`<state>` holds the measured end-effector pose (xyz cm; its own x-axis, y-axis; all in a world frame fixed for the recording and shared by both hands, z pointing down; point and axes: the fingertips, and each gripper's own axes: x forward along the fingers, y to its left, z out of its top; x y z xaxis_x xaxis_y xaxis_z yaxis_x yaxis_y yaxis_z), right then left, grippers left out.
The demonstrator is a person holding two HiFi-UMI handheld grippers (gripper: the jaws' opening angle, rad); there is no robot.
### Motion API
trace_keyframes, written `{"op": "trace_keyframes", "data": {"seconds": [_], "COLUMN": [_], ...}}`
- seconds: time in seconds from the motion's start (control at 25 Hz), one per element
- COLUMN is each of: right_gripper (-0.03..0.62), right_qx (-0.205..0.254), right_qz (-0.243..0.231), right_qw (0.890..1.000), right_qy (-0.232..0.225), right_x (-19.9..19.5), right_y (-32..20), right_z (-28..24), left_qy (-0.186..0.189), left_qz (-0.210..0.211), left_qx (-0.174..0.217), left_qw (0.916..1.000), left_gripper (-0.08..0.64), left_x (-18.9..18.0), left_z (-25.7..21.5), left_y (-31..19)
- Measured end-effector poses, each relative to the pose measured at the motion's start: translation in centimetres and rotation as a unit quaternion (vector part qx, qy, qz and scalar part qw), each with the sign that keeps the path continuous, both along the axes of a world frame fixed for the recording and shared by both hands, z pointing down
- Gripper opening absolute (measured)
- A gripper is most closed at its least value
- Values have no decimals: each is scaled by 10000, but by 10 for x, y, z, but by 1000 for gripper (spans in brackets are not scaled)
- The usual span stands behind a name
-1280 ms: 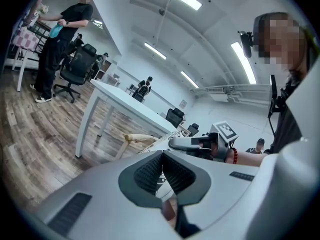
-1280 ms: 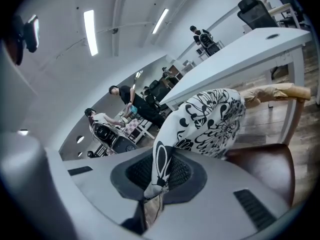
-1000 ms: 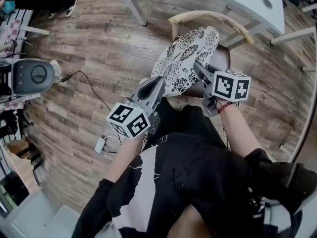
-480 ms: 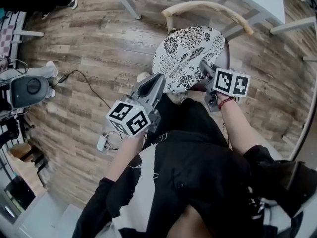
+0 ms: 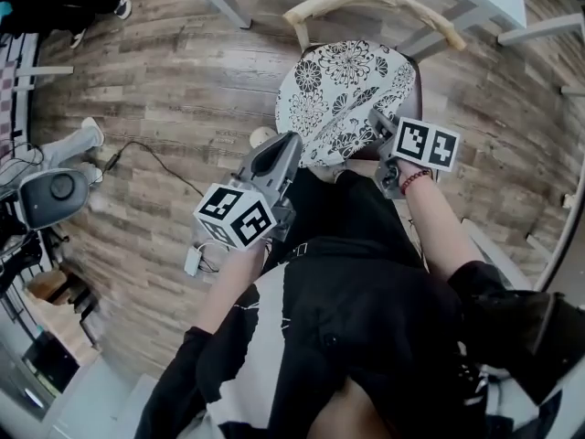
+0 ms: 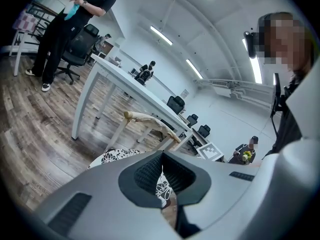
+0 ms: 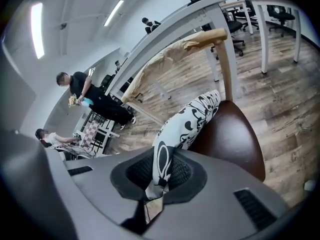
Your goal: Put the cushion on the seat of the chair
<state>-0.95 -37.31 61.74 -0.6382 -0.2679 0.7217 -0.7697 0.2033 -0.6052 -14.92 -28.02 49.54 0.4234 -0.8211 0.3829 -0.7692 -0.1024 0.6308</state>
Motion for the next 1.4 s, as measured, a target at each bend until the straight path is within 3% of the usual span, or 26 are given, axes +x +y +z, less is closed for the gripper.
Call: {"op": "trace_keyframes", "data": {"seconds": [0.56, 1.4], "right_gripper": [32, 32], "right_qx": [-359, -693], "right_qz": [417, 920], "right_qw": [9979, 9913], "right_qy": [328, 639], "right_x": [30, 37], "right_y": [-2, -2], "right_z": [45, 83], "left_qy": [-157, -183], "left_qz": [337, 765], "left_qx": [-278, -460], "left_qw": [9989, 9958], "left_gripper": [15, 15], "left_x": [9, -12], "left_z": [14, 28], "left_y": [-10, -30]}}
